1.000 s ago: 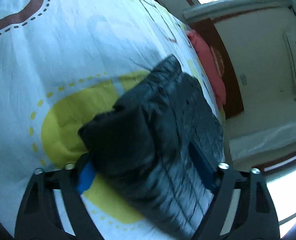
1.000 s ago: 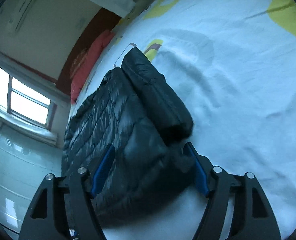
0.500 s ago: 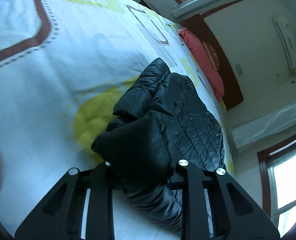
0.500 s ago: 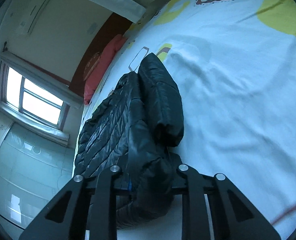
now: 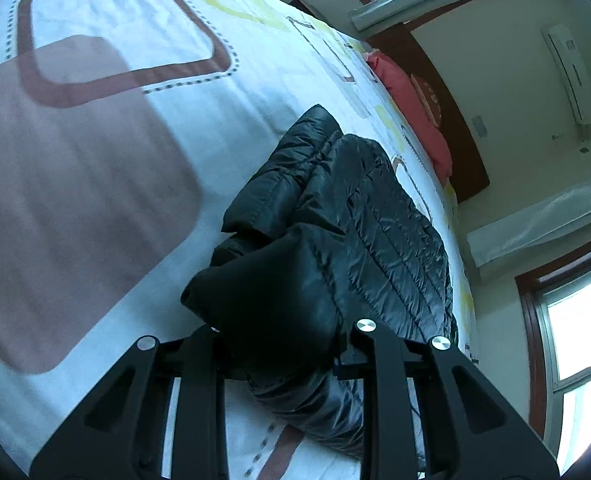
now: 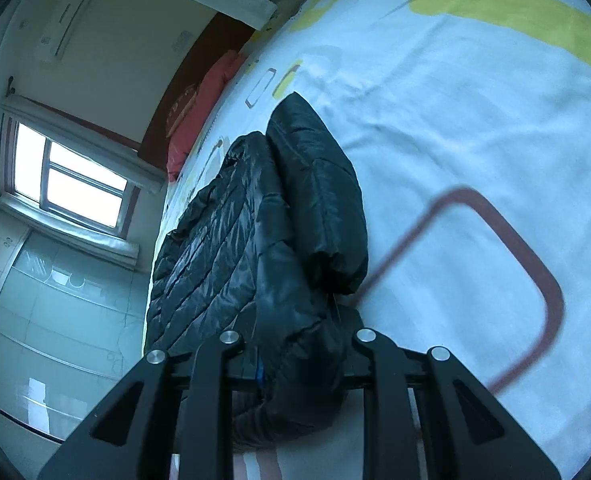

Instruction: Fold large clothes

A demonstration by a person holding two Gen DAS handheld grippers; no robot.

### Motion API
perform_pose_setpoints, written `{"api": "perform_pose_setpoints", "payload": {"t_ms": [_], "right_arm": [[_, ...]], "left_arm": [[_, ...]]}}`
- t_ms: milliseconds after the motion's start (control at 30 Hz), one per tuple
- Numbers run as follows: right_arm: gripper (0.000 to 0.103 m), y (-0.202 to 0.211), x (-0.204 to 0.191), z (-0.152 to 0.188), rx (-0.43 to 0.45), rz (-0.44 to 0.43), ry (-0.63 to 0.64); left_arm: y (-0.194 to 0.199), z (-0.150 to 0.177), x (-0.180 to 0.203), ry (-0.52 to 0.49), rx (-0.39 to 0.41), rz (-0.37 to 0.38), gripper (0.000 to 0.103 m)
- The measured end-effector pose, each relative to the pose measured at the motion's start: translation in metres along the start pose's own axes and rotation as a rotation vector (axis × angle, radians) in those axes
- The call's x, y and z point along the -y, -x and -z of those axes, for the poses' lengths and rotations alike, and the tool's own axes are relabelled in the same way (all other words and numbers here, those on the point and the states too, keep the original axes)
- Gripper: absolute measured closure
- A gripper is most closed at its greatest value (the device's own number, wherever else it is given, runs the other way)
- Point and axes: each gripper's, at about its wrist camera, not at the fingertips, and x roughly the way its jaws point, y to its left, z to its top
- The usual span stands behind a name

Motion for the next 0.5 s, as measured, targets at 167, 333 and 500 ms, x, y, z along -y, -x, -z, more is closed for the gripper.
{"api": "perform_pose_setpoints", "payload": {"t_ms": [167, 333, 500], "right_arm": [[0.074, -0.004, 0.005, -0.002, -0.014, -0.002, -0.023], [0.064, 0.015, 0.013, 0.002, 0.004, 0.025, -0.028], [0.049, 0.040, 0.032, 0.003, 0.041, 0.068, -0.032]], "left_arm": [[-0.003, 0.000, -0.004, -0.050, -0.010, -0.028, 0.065], [0.014, 0.005, -0.010, -0.107, 0.021, -0.091, 0.045], [0.030, 0.004, -0.021, -0.130, 0.026, -0.138, 0.034]]}}
